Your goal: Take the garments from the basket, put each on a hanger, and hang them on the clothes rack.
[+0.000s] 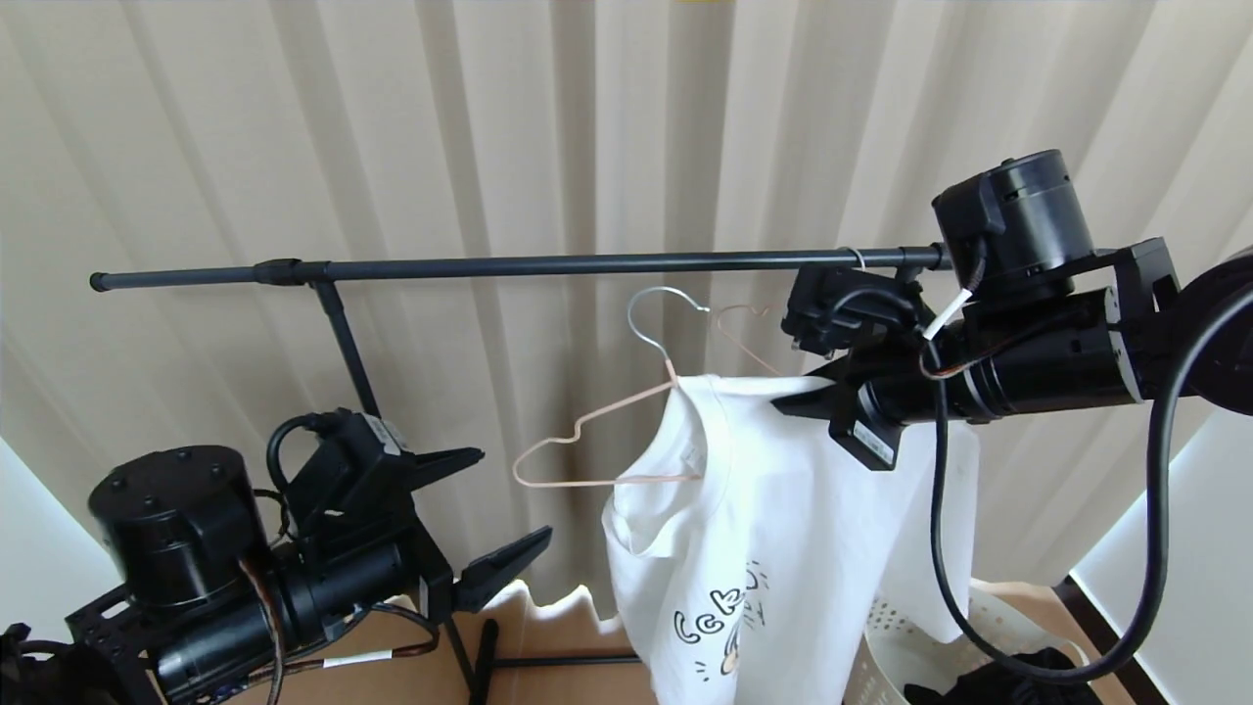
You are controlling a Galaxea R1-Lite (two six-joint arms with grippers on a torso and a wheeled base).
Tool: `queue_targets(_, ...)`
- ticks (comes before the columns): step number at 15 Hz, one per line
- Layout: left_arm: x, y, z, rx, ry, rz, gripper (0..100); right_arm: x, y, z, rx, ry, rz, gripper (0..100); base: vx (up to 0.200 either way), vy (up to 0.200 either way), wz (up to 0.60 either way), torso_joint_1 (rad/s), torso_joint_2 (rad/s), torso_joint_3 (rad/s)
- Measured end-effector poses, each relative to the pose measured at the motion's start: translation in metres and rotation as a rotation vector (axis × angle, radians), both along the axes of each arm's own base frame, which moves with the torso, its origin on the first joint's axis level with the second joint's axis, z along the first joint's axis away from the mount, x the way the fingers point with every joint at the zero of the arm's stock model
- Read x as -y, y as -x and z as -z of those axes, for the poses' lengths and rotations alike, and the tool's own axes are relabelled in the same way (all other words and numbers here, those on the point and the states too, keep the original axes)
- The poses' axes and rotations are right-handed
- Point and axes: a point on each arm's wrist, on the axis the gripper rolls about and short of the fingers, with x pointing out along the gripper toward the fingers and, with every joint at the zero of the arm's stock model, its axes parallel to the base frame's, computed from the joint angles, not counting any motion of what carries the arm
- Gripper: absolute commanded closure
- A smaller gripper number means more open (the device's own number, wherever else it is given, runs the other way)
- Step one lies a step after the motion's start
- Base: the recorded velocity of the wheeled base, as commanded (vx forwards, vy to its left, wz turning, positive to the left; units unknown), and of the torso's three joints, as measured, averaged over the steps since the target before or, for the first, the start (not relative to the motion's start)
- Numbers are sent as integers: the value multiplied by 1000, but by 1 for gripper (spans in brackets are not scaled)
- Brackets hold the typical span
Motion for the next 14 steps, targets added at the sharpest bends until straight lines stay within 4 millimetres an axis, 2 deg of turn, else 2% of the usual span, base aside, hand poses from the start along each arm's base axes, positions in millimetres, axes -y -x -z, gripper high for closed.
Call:
queue_targets(3, 5, -2, -6, -162, -81, -89, 0, -7, -2, -7, 36, -93, 100, 100, 0, 0, 0, 0, 0, 0)
queue_targets(6, 21, -7, -21, -153, -117, -228, 0, -16, 0, -13, 71, -174, 174, 100, 0, 0, 0, 0, 0, 0)
queue_targets(11, 67, -25, -8, -204, -88, -439, 0, -27, 7, -10, 109, -240, 152, 100, 0, 0, 0, 0, 0, 0)
queue_targets(14, 87, -38, 1, -212, -63, -544, 0, -32, 14, -6, 92, -244, 135, 100, 0, 0, 0, 0, 0, 0)
